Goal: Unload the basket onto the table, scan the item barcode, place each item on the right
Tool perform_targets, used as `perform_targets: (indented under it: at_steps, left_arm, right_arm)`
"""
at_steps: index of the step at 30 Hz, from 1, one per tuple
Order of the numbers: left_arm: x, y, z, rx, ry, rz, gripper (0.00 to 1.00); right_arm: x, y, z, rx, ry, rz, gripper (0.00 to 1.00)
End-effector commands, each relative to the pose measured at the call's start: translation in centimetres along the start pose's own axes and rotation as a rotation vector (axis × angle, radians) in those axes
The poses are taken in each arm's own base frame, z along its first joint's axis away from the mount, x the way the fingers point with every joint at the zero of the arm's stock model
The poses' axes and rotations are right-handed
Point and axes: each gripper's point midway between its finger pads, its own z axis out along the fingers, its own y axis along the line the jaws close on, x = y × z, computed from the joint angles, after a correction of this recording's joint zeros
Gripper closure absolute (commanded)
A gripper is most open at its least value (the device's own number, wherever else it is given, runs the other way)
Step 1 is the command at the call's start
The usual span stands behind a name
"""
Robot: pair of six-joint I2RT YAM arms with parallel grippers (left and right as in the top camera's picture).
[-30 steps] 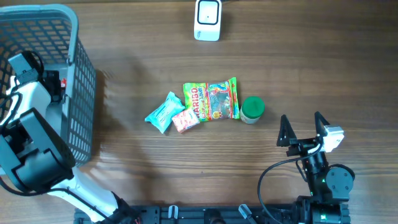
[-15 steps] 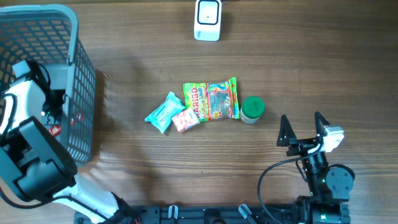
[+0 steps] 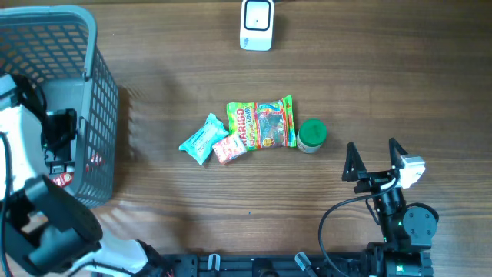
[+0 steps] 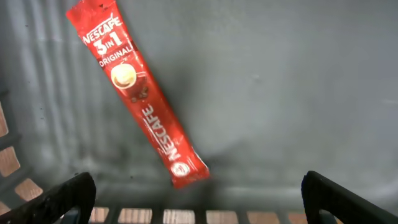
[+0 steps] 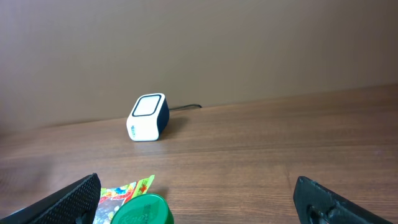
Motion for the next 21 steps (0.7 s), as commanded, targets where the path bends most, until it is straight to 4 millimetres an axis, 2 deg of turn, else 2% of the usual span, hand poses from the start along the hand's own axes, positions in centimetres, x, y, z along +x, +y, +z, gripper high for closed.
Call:
perform_targets:
  at_steps: [1,4,6,7,8,10,11,13,14,16,18,20,21]
  left_arm:
    - [-0.7,1.2,3.7,-0.129,0.01,-0.033,0.0]
    - [-1.6,2.7,5.9,-0.207,0.032,-0.064,0.0]
    - [-2.0,3.6,6.7,-0.239,0.04,-0.082,0.0]
    - [-2.4,4.8,7.4,-0.278,0.016,-0.088,0.0]
    - [-2.5,5.2,7.8,-0.286,0.007,-0.089,0.01]
    - [-2.0,5.7,9.2,-0.28,0.007,-0.082,0.03]
    - [-1.3,6.1,10.5,-0.268,0.016,-0.082,0.04]
    - [0.4,7.5,13.6,-0.235,0.034,-0.088,0.11]
    - [1.1,8.2,15.0,-0.215,0.031,-0.091,0.2]
    - [2.5,9.8,17.1,-0.187,0.028,-0.094,0.55]
    - [3.0,10.6,17.9,-0.177,0.023,-0.096,0.96]
    - [3.0,9.9,17.8,-0.154,0.033,-0.093,0.96]
    - [3.0,8.6,17.5,-0.112,0.062,-0.052,0.96]
  right_arm:
    - [-0.1,0.0,0.0,0.003,-0.007,-0.015,0.0]
    - [-0.1,0.0,0.0,0.004,-0.007,-0.015,0.0]
    - [-0.1,0.0,0.0,0.003,-0.007,-0.015,0.0]
    - [-0.1,0.0,0.0,0.003,-0.007,-0.015,0.0]
    - [-0.1,0.0,0.0,0.003,-0.007,-0.015,0.0]
    - [-0.1,0.0,0.0,0.004,-0.007,-0.015,0.0]
    - [-0.1,0.0,0.0,0.003,-0.007,-0.015,0.0]
    - [-0.1,0.0,0.0,0.003,-0.007,-0.014,0.0]
    - [-0.1,0.0,0.0,0.003,-0.007,-0.015,0.0]
    - [-0.1,0.0,0.0,0.003,-0.007,-0.015,0.0]
    - [-0.1,0.0,0.0,0.004,-0.007,-0.015,0.0]
    - [-0.1,0.0,0.0,0.003,-0.007,-0.015,0.0]
    - [-0.1,0.0,0.0,0.004,-0.007,-0.015,0.0]
